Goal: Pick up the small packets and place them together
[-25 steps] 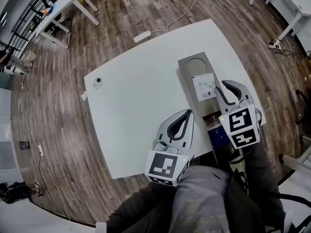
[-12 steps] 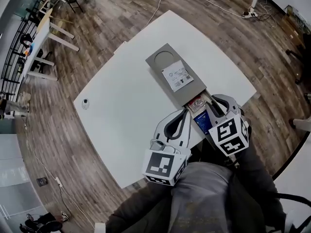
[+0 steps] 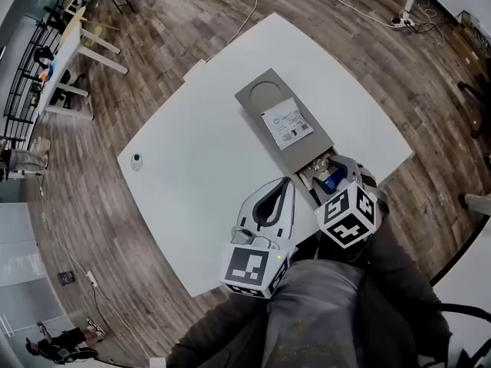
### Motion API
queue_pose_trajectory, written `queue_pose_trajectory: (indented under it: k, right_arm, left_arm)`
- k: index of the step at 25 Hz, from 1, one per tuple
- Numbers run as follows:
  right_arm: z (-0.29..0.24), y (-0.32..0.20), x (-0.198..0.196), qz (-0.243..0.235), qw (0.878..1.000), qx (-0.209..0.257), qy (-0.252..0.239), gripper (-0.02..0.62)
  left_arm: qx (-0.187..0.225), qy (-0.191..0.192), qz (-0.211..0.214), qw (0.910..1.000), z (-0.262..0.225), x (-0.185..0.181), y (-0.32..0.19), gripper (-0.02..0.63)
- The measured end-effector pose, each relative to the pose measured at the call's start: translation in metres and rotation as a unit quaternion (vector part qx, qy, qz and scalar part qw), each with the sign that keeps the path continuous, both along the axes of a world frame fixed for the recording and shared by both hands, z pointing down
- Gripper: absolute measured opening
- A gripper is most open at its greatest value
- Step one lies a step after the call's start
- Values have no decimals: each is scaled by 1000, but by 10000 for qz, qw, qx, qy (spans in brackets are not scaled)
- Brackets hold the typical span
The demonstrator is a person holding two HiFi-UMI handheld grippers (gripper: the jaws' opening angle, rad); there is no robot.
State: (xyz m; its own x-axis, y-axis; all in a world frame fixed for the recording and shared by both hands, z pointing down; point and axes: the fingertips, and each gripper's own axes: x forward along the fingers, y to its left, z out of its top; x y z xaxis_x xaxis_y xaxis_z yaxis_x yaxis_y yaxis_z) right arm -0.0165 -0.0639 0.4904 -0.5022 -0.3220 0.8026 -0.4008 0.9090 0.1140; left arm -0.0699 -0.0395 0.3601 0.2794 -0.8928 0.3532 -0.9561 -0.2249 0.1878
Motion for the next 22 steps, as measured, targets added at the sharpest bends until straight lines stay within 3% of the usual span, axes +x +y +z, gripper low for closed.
queue_pose_trajectory:
  k: [5, 10, 13, 18, 22]
  right_arm:
    - [2, 9, -10, -272, 9990, -317, 138, 209]
    - [19, 9, -12, -558, 9946, -296, 819, 213]
    - [23, 13, -10, -827, 9902, -273, 1096, 182]
    - [19, 17, -13, -852, 9919, -101, 932, 49]
    - [10, 25, -6, -701, 9947, -73, 747, 35]
  left_arm:
    - [-3, 133, -226, 9997, 4, -14, -4, 3]
    - [-6, 227, -301, 9993, 7, -22, -10, 3]
    - [-2, 241, -330, 9992, 7, -25, -10, 3]
    - [25, 240, -287, 9993, 6, -23, -7, 3]
    - [120, 206, -137, 9996, 1, -15, -1, 3]
